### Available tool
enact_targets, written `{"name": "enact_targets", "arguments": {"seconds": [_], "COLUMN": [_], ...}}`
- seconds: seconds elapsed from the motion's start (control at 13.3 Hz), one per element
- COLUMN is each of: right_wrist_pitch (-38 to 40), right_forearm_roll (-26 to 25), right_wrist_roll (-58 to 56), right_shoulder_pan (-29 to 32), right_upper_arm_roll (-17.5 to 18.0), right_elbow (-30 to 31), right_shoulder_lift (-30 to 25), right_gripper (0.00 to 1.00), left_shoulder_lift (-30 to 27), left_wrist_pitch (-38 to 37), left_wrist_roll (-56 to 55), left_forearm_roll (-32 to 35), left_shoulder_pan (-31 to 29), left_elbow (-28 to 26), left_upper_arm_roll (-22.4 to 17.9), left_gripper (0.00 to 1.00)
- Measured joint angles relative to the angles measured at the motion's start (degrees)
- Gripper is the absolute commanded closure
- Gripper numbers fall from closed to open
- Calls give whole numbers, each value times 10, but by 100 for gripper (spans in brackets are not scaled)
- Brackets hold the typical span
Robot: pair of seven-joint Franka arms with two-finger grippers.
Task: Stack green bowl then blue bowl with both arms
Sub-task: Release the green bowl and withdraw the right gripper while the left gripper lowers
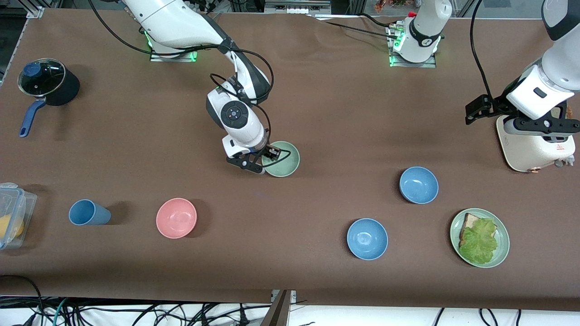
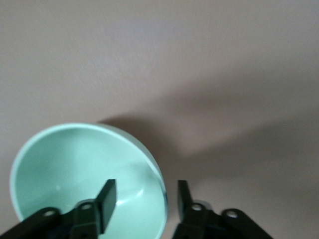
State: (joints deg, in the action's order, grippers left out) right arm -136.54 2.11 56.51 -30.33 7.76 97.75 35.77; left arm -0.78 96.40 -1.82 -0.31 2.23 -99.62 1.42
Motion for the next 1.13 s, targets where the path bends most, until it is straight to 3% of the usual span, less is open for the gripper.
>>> {"name": "enact_targets", "arguments": {"seconds": [0.15, 0.45, 0.68, 0.83, 0.98, 1.13], "right_wrist_pitch": [56, 186, 262, 307, 347, 377], "right_forearm_roll": [0, 0, 7, 11, 12, 12], "right_wrist_roll": [-23, -171, -301, -372, -403, -416], "right_shoulder_pan": [1, 6, 10, 11, 26, 83], "right_upper_arm_roll": [-36, -132, -202, -237, -243, -200], "right_elbow": [-11, -15, -14, -12, -10, -9], "right_shoulder_lift": [-39, -149, -218, -256, -286, -306], "right_gripper": [1, 1, 1, 1, 1, 1], "left_shoulder_lift": [0, 4, 29, 63, 103, 108], "left_wrist_pitch": [0, -10, -63, -54, -13, -14], "left_wrist_roll": [0, 0, 1, 6, 17, 22], "left_forearm_roll": [0, 0, 0, 0, 0, 0], "left_shoulder_pan": [0, 0, 2, 1, -2, -2], "left_elbow": [0, 0, -1, -6, -5, 4], "left_upper_arm_roll": [0, 0, 2, 2, 0, 2], "left_gripper": [0, 0, 0, 0, 0, 0]}}
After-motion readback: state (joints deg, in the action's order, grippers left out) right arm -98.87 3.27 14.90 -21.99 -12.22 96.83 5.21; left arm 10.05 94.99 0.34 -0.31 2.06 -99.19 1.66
